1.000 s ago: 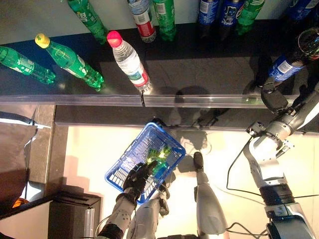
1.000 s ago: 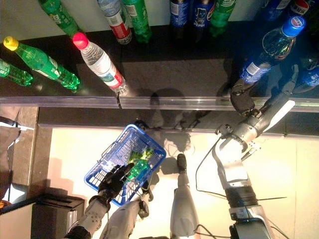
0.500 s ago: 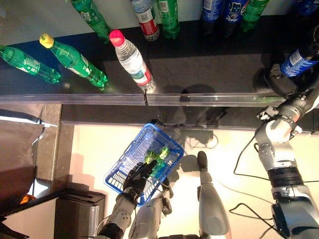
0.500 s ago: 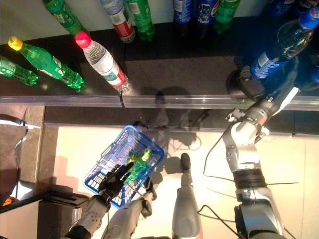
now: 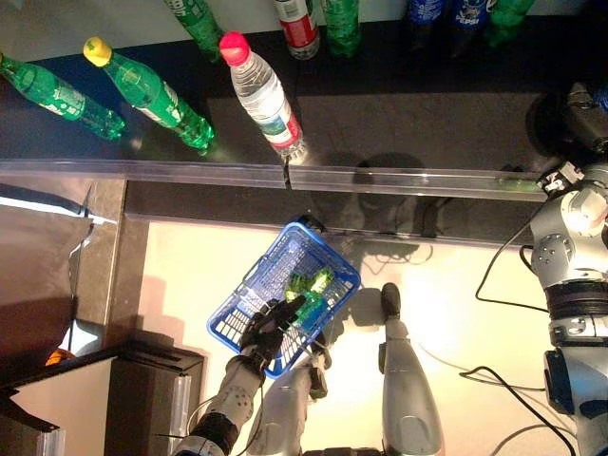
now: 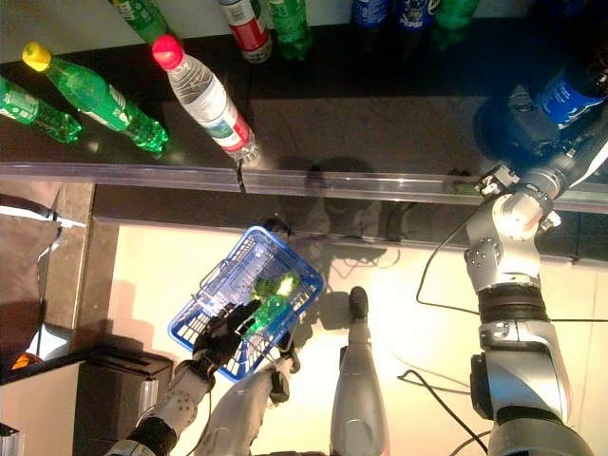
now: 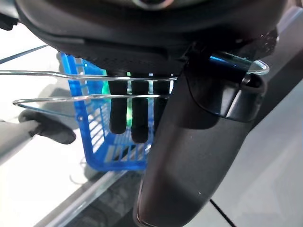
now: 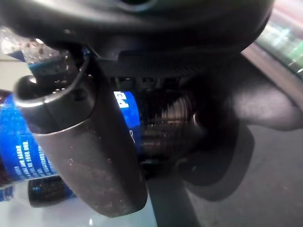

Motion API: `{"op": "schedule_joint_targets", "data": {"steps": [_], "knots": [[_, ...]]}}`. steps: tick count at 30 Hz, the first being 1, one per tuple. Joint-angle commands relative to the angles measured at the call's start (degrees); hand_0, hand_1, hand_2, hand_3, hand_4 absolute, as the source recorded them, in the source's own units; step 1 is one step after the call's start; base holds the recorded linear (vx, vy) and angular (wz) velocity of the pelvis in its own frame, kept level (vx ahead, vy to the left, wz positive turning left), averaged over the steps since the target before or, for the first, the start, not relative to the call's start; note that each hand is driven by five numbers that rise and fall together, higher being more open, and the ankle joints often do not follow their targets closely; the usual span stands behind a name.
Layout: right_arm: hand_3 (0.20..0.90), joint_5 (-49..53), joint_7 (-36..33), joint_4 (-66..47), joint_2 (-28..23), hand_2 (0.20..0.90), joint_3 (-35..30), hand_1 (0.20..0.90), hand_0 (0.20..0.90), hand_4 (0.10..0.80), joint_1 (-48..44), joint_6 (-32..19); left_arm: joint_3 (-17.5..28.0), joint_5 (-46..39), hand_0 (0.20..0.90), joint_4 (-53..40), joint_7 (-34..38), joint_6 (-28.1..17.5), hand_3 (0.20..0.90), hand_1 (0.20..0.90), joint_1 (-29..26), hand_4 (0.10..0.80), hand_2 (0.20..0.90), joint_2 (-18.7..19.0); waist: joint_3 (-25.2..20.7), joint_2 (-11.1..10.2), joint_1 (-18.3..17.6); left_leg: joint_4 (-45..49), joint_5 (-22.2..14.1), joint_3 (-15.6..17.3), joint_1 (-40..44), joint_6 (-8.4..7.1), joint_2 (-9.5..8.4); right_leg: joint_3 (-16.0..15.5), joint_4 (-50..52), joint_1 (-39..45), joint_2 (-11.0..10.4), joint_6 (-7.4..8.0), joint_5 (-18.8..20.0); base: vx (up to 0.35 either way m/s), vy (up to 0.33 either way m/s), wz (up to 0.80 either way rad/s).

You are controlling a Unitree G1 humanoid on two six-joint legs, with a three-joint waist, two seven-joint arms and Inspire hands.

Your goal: Pick up the drink and place into the basket.

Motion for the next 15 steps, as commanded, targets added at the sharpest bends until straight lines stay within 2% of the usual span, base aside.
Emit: {"op": "schedule_joint_targets", "data": {"steps": [1, 2, 15], "knots": [[0.244, -1.95, 3.89, -2.63, -9.2, 0.338, 1.44, 0.338, 0.338, 0.144, -8.53, -3.47, 1.94, -1.23, 0.3, -8.8, -3.96, -4.51, 0.2, 0.3, 3.0, 0.1, 0.3, 7.22, -1.67, 1.3, 2.11, 13.48, -0.09, -4.77, -8.97, -0.22, -0.51, -7.77, 15.11, -0.21, 2.92, -4.58, -15.26, -0.012, -0.076, 0.04], [0.2, -2.42, 4.35, -2.43, -9.48, 0.3, 1.7, 0.3, 0.3, 0.1, -8.86, -3.47, 2.06, -1.3, 0.3, -8.89, -4.15, -4.34, 0.2, 0.3, 3.07, 0.1, 0.3, 7.38, -1.48, 1.14, 2.16, 14.33, -0.15, -4.89, -9.51, -0.17, -0.25, -7.88, 16.05, -0.62, 2.97, -4.8, -15.68, -0.012, -0.055, 0.03], [0.2, -3.73, 5.75, -5.05, -9.03, 0.3, 0.37, 0.3, 0.3, 0.1, -5.76, -3.63, 2.56, -0.63, 0.3, -11.11, -4.05, -3.27, 0.2, 0.3, 4.02, 0.1, 0.3, 8.48, -0.24, -0.92, 2.34, 24.48, -1.58, -6.19, -14.24, 0.66, 1.62, -8.23, 23.35, -2.38, 3.56, -6.57, -18.68, -0.016, -0.053, 0.01]]}}
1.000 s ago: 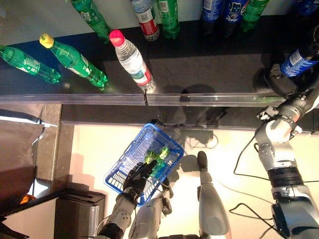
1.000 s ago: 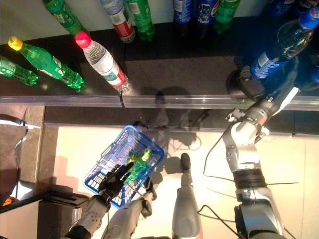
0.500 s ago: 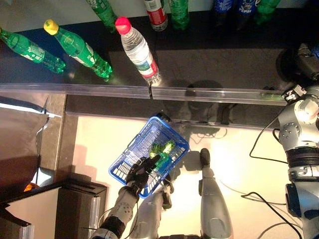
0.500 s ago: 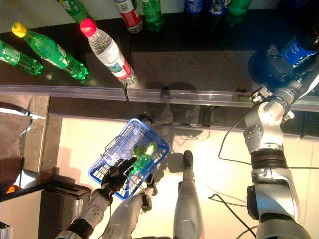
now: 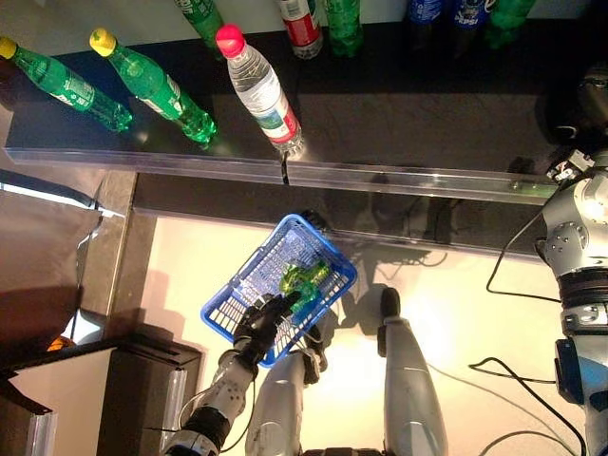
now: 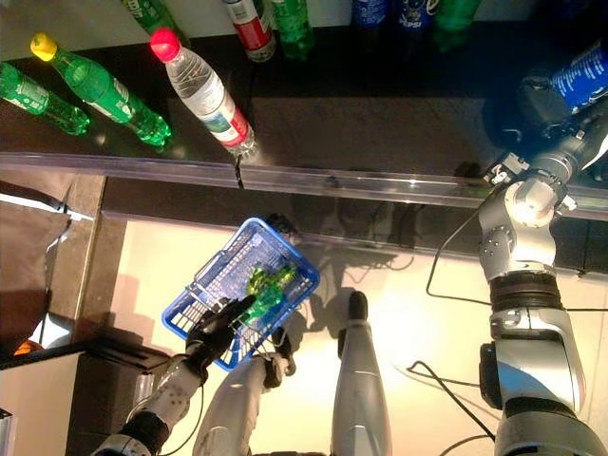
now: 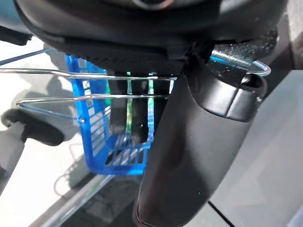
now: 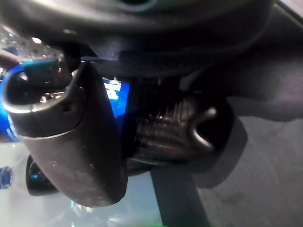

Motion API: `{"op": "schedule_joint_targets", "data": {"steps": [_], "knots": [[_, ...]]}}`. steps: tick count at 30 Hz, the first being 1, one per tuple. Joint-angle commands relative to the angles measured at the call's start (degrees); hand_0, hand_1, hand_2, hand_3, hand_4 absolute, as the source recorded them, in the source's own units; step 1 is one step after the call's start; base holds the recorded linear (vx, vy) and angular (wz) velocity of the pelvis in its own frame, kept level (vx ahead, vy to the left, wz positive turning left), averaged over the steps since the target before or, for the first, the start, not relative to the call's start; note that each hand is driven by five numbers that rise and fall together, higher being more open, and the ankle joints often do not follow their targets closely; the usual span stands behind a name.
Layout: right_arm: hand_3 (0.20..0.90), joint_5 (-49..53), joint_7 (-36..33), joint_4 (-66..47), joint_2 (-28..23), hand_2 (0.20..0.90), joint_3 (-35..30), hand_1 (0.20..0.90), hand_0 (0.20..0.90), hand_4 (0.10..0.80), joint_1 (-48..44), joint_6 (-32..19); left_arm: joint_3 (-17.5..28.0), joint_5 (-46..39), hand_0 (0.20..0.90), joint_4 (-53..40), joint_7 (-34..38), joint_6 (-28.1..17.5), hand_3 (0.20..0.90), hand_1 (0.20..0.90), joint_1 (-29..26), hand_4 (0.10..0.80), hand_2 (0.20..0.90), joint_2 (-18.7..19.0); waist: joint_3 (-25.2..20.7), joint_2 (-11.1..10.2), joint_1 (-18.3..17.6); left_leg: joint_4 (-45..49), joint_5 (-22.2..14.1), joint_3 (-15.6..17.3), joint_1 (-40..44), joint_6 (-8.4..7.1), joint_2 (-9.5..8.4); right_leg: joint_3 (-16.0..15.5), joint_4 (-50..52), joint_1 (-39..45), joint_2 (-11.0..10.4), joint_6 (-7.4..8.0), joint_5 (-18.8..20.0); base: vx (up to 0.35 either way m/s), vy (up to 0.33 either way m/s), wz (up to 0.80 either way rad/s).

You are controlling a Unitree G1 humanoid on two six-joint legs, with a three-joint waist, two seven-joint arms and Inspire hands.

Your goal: Pick up the drink and place into the basket.

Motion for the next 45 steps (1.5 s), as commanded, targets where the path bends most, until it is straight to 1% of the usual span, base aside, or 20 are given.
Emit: {"op": "schedule_joint_targets", "data": {"steps": [1, 5, 12, 18, 22, 27, 31, 36, 42, 45], "knots": [[0.2, -3.62, 1.91, -6.32, -7.14, 0.3, -1.29, 0.3, 0.3, 0.1, -4.2, -4.98, 2.54, -0.76, 0.3, -10.53, -3.79, -3.87, 0.2, 0.3, 5.33, 0.1, 0.3, 5.75, -0.25, -1.01, 1.4, 8.36, 5.72, -2.43, -8.28, 3.01, -1.28, -8.03, 3.81, 5.4, 2.45, -3.71, -8.26, 0.005, -0.029, 0.06], [0.2, -4.64, 2.05, -7.83, -6.84, 0.3, -1.99, 0.3, 0.3, 0.1, -3.03, -4.4, 2.84, -0.62, 0.3, -10.39, -3.63, -3.47, 0.2, 0.3, 5.96, 0.1, 0.3, 5.75, -0.25, -1.3, 1.3, 10.88, 5.42, -2.77, -10.11, 3.14, -1.13, -7.84, 5.35, 4.23, 2.29, -3.85, -8.34, 0.002, -0.003, 0.09], [0.2, -4.61, 2.22, -9.14, -5.97, 0.3, -2.08, 0.3, 0.3, 0.1, -0.95, -4.86, 2.75, -1.64, 0.3, -10.64, -5.1, -4.65, 0.2, 0.3, 6.87, 0.1, 0.3, 5.8, -0.25, -1.25, 1.1, 11.07, 7.33, -2.89, -11.33, 2.58, -0.78, -7.13, 5.14, 3.62, 2.48, -3.97, -7.85, 0.003, 0.025, -0.02], [0.2, -5.38, 3.46, -11.67, -4.51, 0.3, -2.13, 0.3, 0.3, 0.1, 0.95, -5.39, 3.06, -2.04, 0.3, -11.74, -4.5, -4.57, 0.2, 0.3, 7.12, 0.1, 0.3, 5.8, -0.25, -1.62, 1.04, 8.9, 9.15, -2.89, -9.62, 2.11, -0.86, -6.86, 2.78, 5.5, 2.46, -3.86, -6.75, 0.027, 0.053, -0.01], [0.2, -7.5, 3.29, -17.87, -2.5, 0.3, -2.24, 0.3, 0.3, 0.1, 4.08, -4.98, 3.95, -2.07, 0.3, -11.8, -4.4, -4.73, 0.2, 0.3, 7.46, 0.1, 0.3, 5.26, -0.25, -2.13, 0.59, 6.39, 10.48, -2.37, -7.34, 1.87, -0.67, -6.37, 0.45, 7.67, 2.46, -3.74, -5.91, 0.044, 0.085, -0.04], [0.2, -10.71, 4.54, -26.13, 0.76, 0.3, -2.63, 0.3, 0.3, 0.1, 9.43, -4.8, 4.89, -1.66, 0.3, -11.77, -4.32, -4.85, 0.2, 0.3, 7.42, 0.1, 0.3, 4.66, -0.88, -2.84, -0.13, 2.88, 10.87, -1.66, -4.64, 2.0, -0.97, -5.73, -2.8, 9.59, 2.28, -2.94, -4.34, 0.036, 0.085, -0.04], [0.2, -12.02, 7.28, -31.84, 4.07, 0.3, -1.81, 0.3, 0.3, 0.1, 13.92, -5.17, 5.98, -0.82, 0.3, -11.13, -4.11, -5.17, 0.2, 0.3, 7.26, 0.1, 0.3, 4.11, -2.24, -4.3, -0.51, -0.18, 10.04, -0.97, -1.89, 2.48, -1.45, -5.4, -6.18, 11.79, 2.02, -2.04, -2.8, 0.041, 0.062, -0.05], [0.2, -12.77, 10.83, -35.69, 7.12, 0.3, -0.84, 0.3, 0.3, 0.1, 17.86, -5.75, 6.98, 0.08, 0.3, -10.78, -3.89, -5.13, 0.2, 0.3, 7.55, 0.1, 0.3, 3.96, -3.74, -6.07, -0.5, -2.7, 8.33, -0.67, 0.88, 3.05, -1.96, -5.34, -9.56, 14.57, 1.56, -1.09, -1.32, 0.035, 0.026, -0.06], [0.2, -15.0, 13.59, -40.37, 10.9, 0.3, -0.07, 0.3, 0.3, 0.1, 22.76, -6.37, 8.97, 2.09, 0.3, -10.29, -4.42, -4.75, 0.2, 0.3, 9.36, 0.1, 0.3, 3.95, -7.54, -8.63, 0.17, -7.86, 5.78, -0.44, 6.47, 3.6, -2.93, -5.55, -15.57, 20.51, 0.89, 0.71, 0.84, 0.075, 0.015, -0.01], [0.2, -14.29, 15.13, -42.36, 10.94, 0.3, -0.2, 0.3, 0.3, 0.1, 24.16, -5.49, 10.0, 2.86, 0.3, -9.96, -4.67, -4.24, 0.2, 0.3, 10.22, 0.1, 0.3, 3.78, -9.56, -9.24, 0.59, -9.97, 5.26, -0.48, 9.11, 3.6, -3.22, -5.8, -18.04, 23.43, 0.86, 1.26, 1.28, 0.112, 0.026, 0.06]]}}
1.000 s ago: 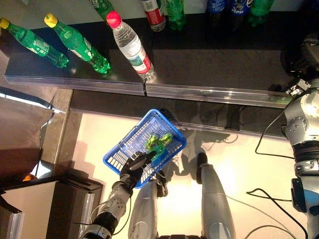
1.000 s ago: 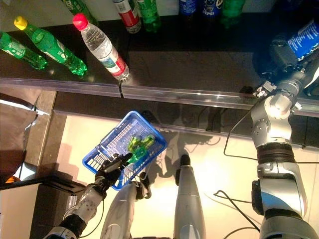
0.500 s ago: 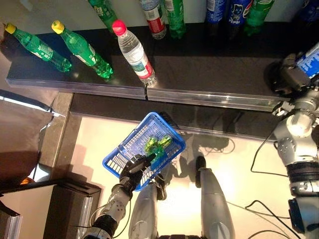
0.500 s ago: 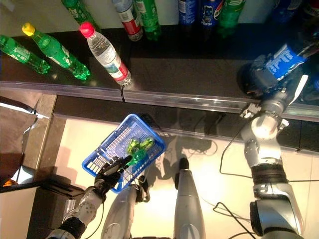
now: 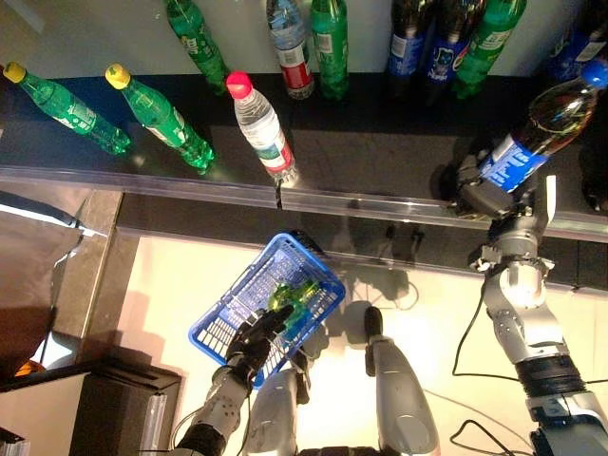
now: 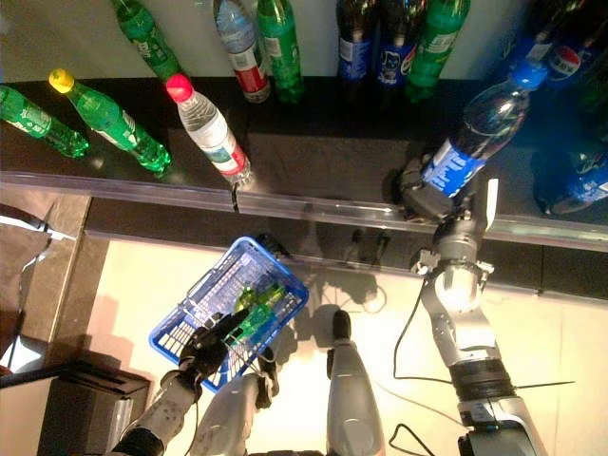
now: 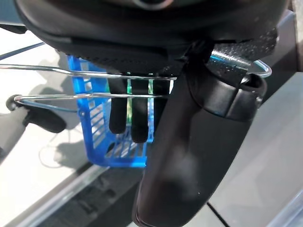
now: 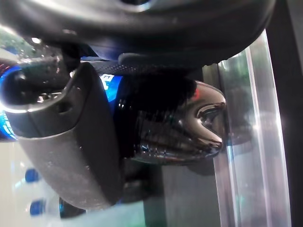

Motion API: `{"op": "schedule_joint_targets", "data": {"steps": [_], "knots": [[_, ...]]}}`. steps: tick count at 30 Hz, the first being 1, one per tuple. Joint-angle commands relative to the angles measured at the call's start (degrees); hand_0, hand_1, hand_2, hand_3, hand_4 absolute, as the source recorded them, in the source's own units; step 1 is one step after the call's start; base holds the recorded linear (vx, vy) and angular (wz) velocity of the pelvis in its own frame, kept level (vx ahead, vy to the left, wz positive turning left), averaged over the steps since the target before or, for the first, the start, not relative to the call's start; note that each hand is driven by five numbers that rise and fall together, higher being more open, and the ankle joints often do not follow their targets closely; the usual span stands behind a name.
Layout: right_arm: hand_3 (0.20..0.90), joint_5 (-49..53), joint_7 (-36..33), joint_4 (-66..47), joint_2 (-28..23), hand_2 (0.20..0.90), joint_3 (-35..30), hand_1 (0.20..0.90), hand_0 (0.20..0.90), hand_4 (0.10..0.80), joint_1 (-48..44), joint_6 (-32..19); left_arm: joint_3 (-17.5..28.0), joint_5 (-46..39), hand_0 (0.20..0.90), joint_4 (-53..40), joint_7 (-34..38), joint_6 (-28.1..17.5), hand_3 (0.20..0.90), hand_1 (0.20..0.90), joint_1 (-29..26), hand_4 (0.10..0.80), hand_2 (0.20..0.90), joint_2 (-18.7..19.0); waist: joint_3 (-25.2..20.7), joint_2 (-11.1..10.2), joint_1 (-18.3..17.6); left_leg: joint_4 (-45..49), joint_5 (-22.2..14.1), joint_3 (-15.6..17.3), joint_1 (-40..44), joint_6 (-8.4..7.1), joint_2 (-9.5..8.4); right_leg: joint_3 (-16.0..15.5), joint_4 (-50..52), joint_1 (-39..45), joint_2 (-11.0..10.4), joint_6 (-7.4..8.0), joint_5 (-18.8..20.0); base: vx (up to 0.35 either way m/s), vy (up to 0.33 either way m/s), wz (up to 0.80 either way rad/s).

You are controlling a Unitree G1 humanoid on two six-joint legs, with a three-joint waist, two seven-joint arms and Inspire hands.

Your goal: Pick up the drink and place into the basket.

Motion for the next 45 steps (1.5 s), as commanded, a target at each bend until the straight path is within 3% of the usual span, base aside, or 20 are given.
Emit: {"op": "schedule_joint_targets", "data": {"steps": [1, 5, 9, 15, 24, 30, 32, 37, 45], "knots": [[0.2, -3.64, 3.81, -15.63, -0.16, 0.3, -3.37, 0.3, 0.3, 0.1, -4.76, -8.01, 5.26, 0.41, 0.3, -9.39, -5.03, -5.13, 0.2, 0.3, 4.89, 0.1, 0.3, 5.2, -10.7, -5.62, 0.95, 2.56, 2.87, 2.36, -5.03, 4.85, -4.14, -3.72, -4.68, 7.9, -1.99, 1.01, -3.4, 0.096, 0.023, 0.09], [0.2, -0.81, 7.65, -18.03, 0.96, 0.3, -3.42, 0.3, 0.3, 0.1, -2.03, -7.44, 5.88, 0.63, 0.3, -9.76, -5.95, -4.85, 0.2, 0.3, 5.9, 0.1, 0.3, 5.08, -13.21, -5.95, 1.27, -1.26, 3.51, 1.94, -2.14, 4.71, -4.44, -3.55, -7.97, 10.57, -1.92, 1.82, -2.44, 0.073, 0.042, 0.03], [0.2, -2.27, 15.84, -21.12, 2.34, 0.3, -1.64, 0.3, 0.3, 0.1, 4.99, -5.2, 6.13, 1.89, 0.3, -12.95, -7.17, -4.17, 0.2, 0.3, 7.76, 0.1, 0.3, 4.7, -16.85, -6.1, 1.63, -6.47, 4.55, 1.69, 1.69, 4.35, -4.45, -3.68, -11.58, 13.58, -1.95, 3.08, -1.38, 0.107, 0.044, 0.04], [0.2, -2.87, 20.63, -20.81, 2.9, 0.3, 2.75, 0.3, 0.3, 0.1, 11.57, -3.12, 5.07, 1.88, 0.3, -26.58, -7.19, -0.64, 0.2, 0.3, 8.67, 0.1, 0.3, 6.57, -18.43, -5.89, 2.48, -9.25, 4.93, 1.84, 4.4, 4.47, -4.42, -4.72, -13.96, 16.32, -1.88, 3.53, -1.0, 0.044, 0.036, 0.06], [0.2, -5.08, 20.31, -20.15, 3.69, 0.3, 7.39, 0.3, 0.3, 0.1, 14.29, -2.8, 6.03, 2.09, 0.3, -47.07, -5.12, 6.95, 0.2, 0.3, 10.46, 0.1, 0.3, 12.39, -18.2, -5.18, 5.2, -12.37, 5.76, 0.62, 6.6, 4.75, -5.18, -7.8, -16.22, 19.58, -2.22, 3.99, -0.79, 0.0, 0.035, 0.17], [0.2, -5.8, 21.1, -21.64, 2.45, 0.3, 9.31, 0.3, 0.3, 0.1, 14.5, -2.01, 8.6, -0.13, 0.3, -54.62, -0.49, 15.48, 0.2, 0.3, 11.09, 0.1, 0.3, 16.28, -18.54, -5.13, 6.96, -12.21, 5.75, -0.77, 6.73, 4.77, -5.59, -9.82, -16.69, 20.97, -2.62, 4.07, -1.19, 0.031, 0.036, 0.13], [0.2, -5.4, 20.69, -22.1, 1.82, 0.3, 10.03, 0.3, 0.3, 0.1, 14.16, -1.64, 9.13, -2.04, 0.3, -56.8, -2.18, 17.54, 0.2, 0.3, 11.04, 0.1, 0.3, 17.21, -18.36, -5.03, 7.5, -12.1, 5.74, -1.36, 6.56, 4.79, -5.75, -10.27, -16.7, 21.11, -2.75, 4.11, -1.29, 0.008, 0.038, 0.27], [0.2, -5.61, 19.15, -20.94, 0.8, 0.3, 13.3, 0.3, 0.3, 0.1, 12.17, -3.05, 7.43, -3.82, 0.3, -62.43, -6.19, 18.78, 0.2, 0.3, 9.93, 0.1, 0.3, 20.74, -17.38, -4.2, 9.02, -11.74, 5.91, -2.84, 5.6, 5.03, -6.17, -11.56, -16.2, 20.92, -3.33, 4.07, -1.49, -0.013, 0.037, 0.14], [0.2, -4.76, 14.89, -18.85, 0.96, 0.3, 20.17, 0.3, 0.3, 0.1, 4.51, -4.55, 1.57, -8.08, 0.3, -64.75, -5.26, 19.47, 0.2, 0.3, 3.22, 0.1, 0.3, 24.64, -15.38, -2.85, 10.26, -11.5, 6.67, -4.73, 3.71, 5.4, -7.41, -12.76, -15.07, 19.74, -4.29, 4.33, -1.53, -0.048, 0.02, 0.2]]}}
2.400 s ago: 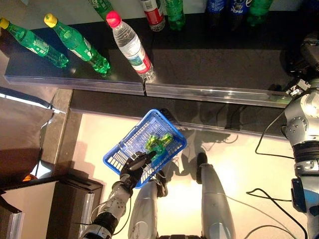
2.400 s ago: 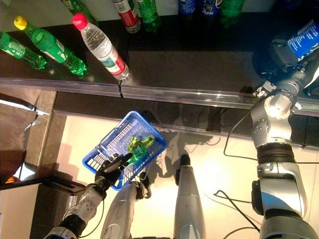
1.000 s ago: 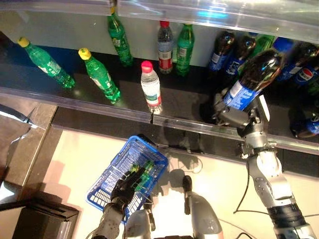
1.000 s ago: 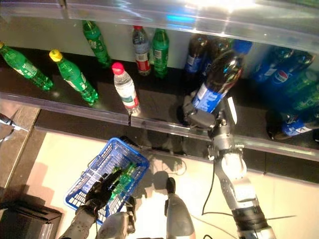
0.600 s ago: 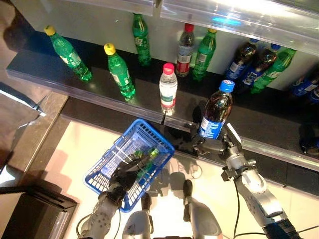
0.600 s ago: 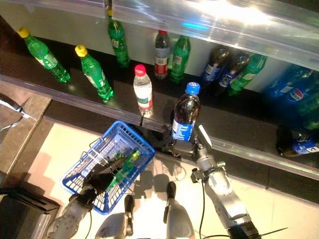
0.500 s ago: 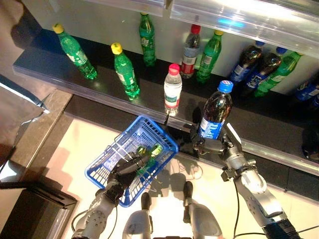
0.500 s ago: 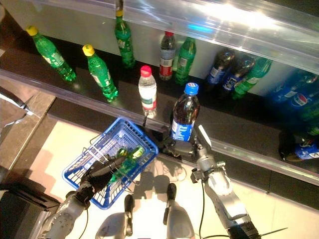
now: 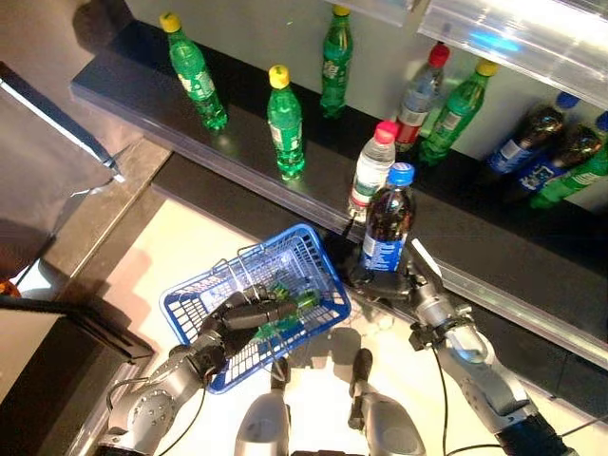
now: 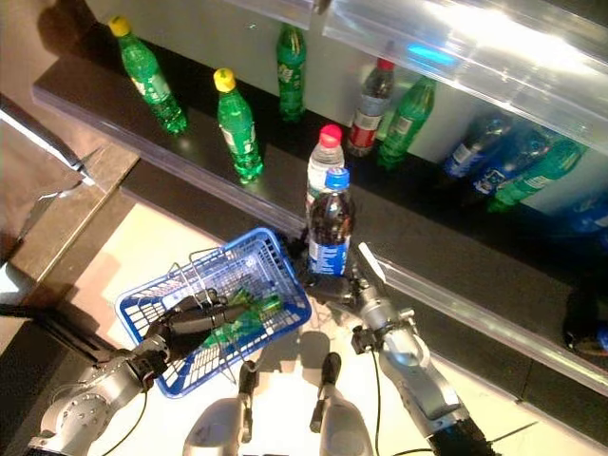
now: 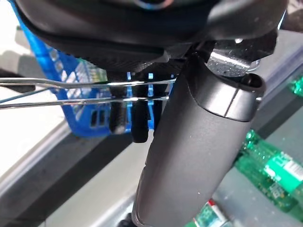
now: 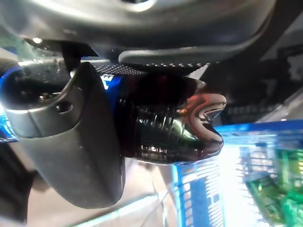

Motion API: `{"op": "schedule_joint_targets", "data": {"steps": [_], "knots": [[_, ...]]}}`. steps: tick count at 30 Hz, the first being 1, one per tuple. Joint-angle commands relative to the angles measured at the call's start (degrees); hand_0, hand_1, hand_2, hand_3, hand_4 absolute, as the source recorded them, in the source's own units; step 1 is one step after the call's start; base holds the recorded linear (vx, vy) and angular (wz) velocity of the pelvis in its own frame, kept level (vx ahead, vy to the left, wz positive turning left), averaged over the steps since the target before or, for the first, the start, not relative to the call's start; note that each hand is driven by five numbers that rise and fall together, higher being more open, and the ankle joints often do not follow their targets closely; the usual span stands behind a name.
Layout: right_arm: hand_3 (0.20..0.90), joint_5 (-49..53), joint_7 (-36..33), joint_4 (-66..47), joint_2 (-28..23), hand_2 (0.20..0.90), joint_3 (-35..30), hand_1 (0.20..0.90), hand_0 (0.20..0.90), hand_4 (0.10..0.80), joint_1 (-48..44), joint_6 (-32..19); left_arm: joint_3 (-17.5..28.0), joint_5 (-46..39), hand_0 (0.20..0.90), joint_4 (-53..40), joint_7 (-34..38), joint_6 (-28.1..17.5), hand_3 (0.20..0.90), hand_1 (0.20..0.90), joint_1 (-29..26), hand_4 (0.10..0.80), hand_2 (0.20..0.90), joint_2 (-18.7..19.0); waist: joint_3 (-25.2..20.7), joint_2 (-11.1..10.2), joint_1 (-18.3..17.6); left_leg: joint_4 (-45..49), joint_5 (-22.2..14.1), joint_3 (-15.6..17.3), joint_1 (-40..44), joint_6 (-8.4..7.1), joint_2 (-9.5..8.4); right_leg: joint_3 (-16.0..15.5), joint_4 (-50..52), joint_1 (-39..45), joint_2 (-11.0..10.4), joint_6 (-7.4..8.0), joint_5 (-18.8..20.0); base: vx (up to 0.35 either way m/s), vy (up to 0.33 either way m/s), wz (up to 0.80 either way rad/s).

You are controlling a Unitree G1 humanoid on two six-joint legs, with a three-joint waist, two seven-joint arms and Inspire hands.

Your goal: Pick up the drink and place into the basket.

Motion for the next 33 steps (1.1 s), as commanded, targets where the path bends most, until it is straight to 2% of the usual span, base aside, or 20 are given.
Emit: {"op": "schedule_joint_targets", "data": {"steps": [1, 6, 12, 17, 23, 27, 33], "knots": [[0.2, 1.69, -1.37, -4.32, -0.4, 0.3, 3.0, 0.3, 0.3, 0.1, -7.95, -10.86, -2.02, -9.78, 0.3, -16.57, -8.83, -7.65, 0.2, 0.3, -8.52, 0.1, 0.3, 1.48, -11.82, 1.94, 0.8, 2.67, 0.17, 2.67, -4.09, 4.0, -5.38, -1.65, 4.45, 3.36, -1.78, 1.7, -6.96, -0.043, 0.032, 0.41], [0.2, 2.12, -1.71, -1.99, 1.52, 0.3, 7.73, 0.3, 0.3, 0.1, -10.18, -11.53, -6.23, -16.11, 0.3, -17.37, -10.05, -6.97, 0.2, 0.3, -11.81, 0.1, 0.3, 1.23, -10.27, 3.15, 1.01, 3.73, 0.56, 1.99, -5.72, 4.34, -6.31, -2.21, 5.93, 2.28, -2.39, 1.49, -7.29, -0.048, 0.033, 0.22], [0.2, 1.26, -3.71, 2.58, 4.62, 0.3, 13.37, 0.3, 0.3, 0.1, -14.36, -12.44, -11.1, -20.67, 0.3, -18.83, -12.58, -9.51, 0.2, 0.3, -15.85, 0.1, 0.3, 1.37, -8.53, 4.87, 1.47, 4.05, 1.08, 1.2, -6.72, 4.57, -7.36, -2.87, 6.77, 1.51, -3.32, 1.48, -7.19, -0.045, 0.044, 0.2], [0.2, 0.0, -4.57, 6.16, 8.05, 0.3, 16.61, 0.3, 0.3, 0.1, -16.22, -12.39, -13.35, -23.55, 0.3, -19.84, -14.17, -12.17, 0.2, 0.3, -18.97, 0.1, 0.3, -0.36, -8.84, 5.4, 1.76, 4.38, 0.98, 0.79, -6.63, 4.68, -7.89, -3.14, 7.22, 1.62, -3.96, 1.63, -7.32, 0.028, 0.03, 0.11], [0.2, -1.62, -5.26, 9.03, 10.39, 0.3, 18.51, 0.3, 0.3, 0.1, -16.58, -12.89, -12.97, -25.54, 0.3, -22.58, -17.34, -18.15, 0.2, 0.3, -20.76, 0.1, 0.3, -1.54, -9.15, 5.69, 2.1, 4.84, 0.6, 1.13, -6.66, 4.82, -8.03, -3.27, 7.85, 1.38, -4.36, 1.59, -7.64, 0.018, 0.01, 0.01], [0.2, -4.61, -5.74, 11.24, 12.18, 0.3, 18.64, 0.3, 0.3, 0.1, -17.53, -12.86, -11.89, -26.67, 0.3, -24.35, -20.89, -19.82, 0.2, 0.3, -22.16, 0.1, 0.3, -2.96, -8.58, 5.87, 2.41, 5.69, 0.35, 1.15, -7.21, 4.82, -8.16, -3.4, 8.76, 0.82, -4.51, 1.3, -7.93, 0.0, 0.0, 0.0], [0.2, -9.26, -8.8, 16.04, 13.38, 0.3, 17.45, 0.3, 0.3, 0.1, -19.54, -14.2, -9.89, -25.81, 0.3, -26.56, -23.73, -24.56, 0.2, 0.3, -26.7, 0.1, 0.3, -3.17, -6.67, 5.5, 2.85, 8.64, -0.47, 1.27, -9.04, 5.04, -8.28, -3.56, 11.25, -0.62, -4.57, 0.6, -8.61, -0.016, -0.011, 0.09]]}}
